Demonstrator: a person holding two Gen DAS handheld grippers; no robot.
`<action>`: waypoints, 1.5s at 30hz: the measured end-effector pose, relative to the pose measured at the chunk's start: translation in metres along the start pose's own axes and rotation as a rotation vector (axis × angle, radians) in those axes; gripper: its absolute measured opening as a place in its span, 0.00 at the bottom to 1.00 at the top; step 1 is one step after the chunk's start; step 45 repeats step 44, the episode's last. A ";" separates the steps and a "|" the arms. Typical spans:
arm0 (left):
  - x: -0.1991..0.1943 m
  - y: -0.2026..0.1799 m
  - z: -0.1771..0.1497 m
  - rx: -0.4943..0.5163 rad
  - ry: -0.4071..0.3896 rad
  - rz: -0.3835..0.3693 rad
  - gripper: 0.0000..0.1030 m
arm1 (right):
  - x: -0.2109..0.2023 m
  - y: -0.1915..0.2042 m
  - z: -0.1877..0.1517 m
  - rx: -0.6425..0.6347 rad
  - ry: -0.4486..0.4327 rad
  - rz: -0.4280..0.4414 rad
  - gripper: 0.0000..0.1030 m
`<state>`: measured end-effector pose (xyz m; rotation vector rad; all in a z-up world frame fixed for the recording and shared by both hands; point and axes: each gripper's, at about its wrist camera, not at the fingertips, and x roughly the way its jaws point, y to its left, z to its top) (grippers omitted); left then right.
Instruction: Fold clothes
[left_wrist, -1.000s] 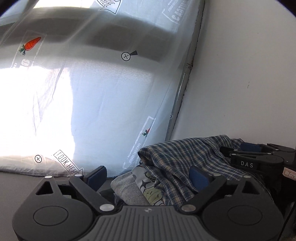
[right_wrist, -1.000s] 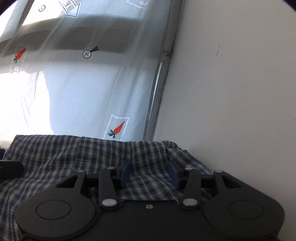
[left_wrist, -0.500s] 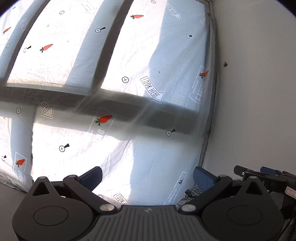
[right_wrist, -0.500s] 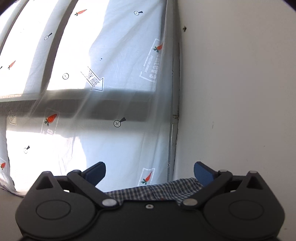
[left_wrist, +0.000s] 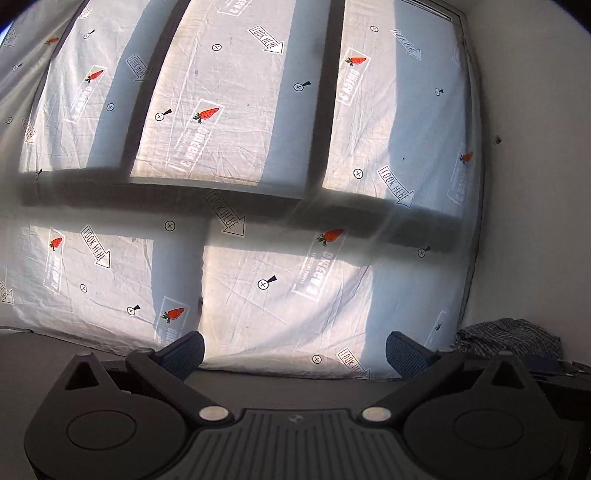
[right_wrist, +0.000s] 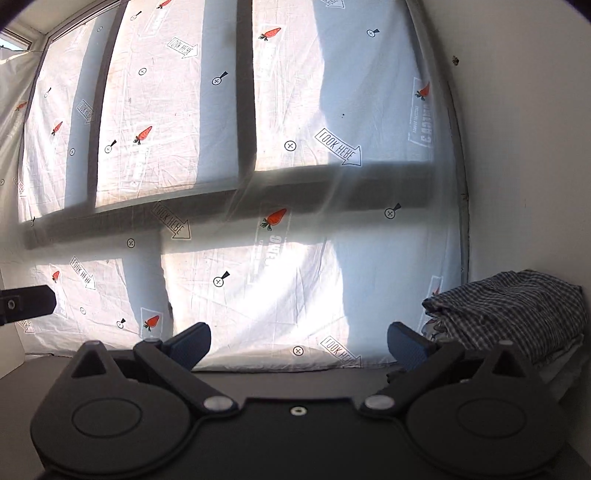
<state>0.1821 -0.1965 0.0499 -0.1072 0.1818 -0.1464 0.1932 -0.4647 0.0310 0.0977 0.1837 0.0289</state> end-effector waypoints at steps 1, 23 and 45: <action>-0.010 0.013 -0.004 0.014 0.023 0.003 1.00 | -0.008 0.019 -0.007 0.005 0.019 -0.001 1.00; -0.160 0.176 -0.052 0.041 0.304 0.079 1.00 | -0.155 0.251 -0.100 -0.063 0.406 -0.047 1.00; -0.184 0.192 -0.066 0.013 0.358 0.055 1.00 | -0.177 0.268 -0.116 -0.094 0.425 -0.051 1.00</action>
